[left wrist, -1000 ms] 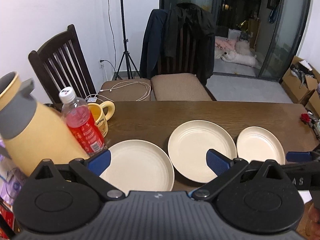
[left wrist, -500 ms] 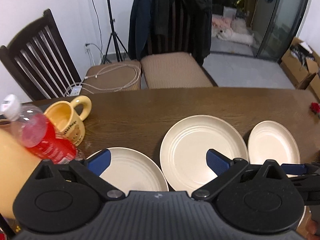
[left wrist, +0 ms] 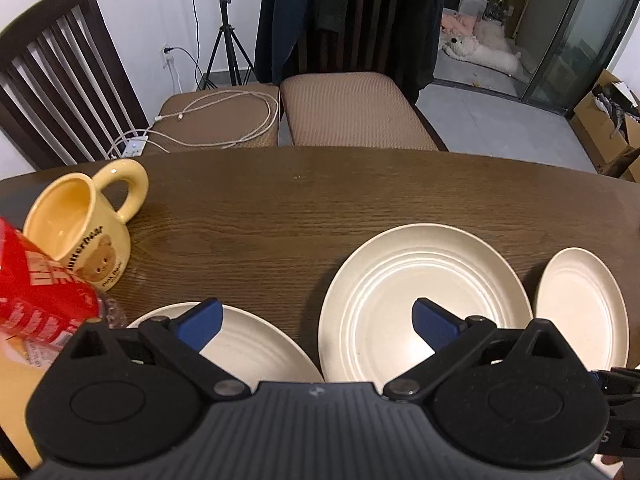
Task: Organize plates and bowls
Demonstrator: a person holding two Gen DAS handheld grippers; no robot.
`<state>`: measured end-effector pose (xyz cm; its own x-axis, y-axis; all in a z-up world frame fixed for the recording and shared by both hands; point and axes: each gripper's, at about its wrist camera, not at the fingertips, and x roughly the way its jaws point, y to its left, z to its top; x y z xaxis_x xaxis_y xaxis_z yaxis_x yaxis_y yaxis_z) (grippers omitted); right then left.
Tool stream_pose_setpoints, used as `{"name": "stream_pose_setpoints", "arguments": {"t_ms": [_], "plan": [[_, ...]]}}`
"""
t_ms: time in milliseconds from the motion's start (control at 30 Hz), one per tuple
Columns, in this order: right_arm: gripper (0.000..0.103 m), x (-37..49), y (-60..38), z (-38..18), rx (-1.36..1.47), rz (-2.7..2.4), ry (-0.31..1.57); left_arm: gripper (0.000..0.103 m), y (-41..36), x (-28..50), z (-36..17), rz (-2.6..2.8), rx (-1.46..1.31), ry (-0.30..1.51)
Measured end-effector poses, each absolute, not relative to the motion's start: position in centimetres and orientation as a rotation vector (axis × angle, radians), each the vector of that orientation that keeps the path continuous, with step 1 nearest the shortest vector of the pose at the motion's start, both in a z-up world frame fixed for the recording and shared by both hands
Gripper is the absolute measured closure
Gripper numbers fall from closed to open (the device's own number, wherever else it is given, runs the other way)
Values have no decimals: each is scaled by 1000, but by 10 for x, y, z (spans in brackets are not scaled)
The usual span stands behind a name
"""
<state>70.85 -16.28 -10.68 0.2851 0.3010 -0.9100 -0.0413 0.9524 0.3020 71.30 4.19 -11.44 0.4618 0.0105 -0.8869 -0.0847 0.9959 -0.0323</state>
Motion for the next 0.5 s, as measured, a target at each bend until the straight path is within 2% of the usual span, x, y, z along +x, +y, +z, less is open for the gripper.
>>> {"name": "stream_pose_setpoints", "arguments": {"t_ms": [133, 333, 400, 500], "plan": [[44, 711, -168, -115, 258, 235, 1283, 2, 41, 719, -128, 50, -77, 1116], [53, 713, -172, -124, 288, 230, 1296, 15, 39, 728, -143, 42, -71, 1148], [54, 714, -173, -126, 292, 228, 1296, 27, 37, 731, -147, 34, -65, 1156], [58, 715, -173, -129, 310, 224, 1302, 35, 36, 734, -154, 27, -63, 1174]]}}
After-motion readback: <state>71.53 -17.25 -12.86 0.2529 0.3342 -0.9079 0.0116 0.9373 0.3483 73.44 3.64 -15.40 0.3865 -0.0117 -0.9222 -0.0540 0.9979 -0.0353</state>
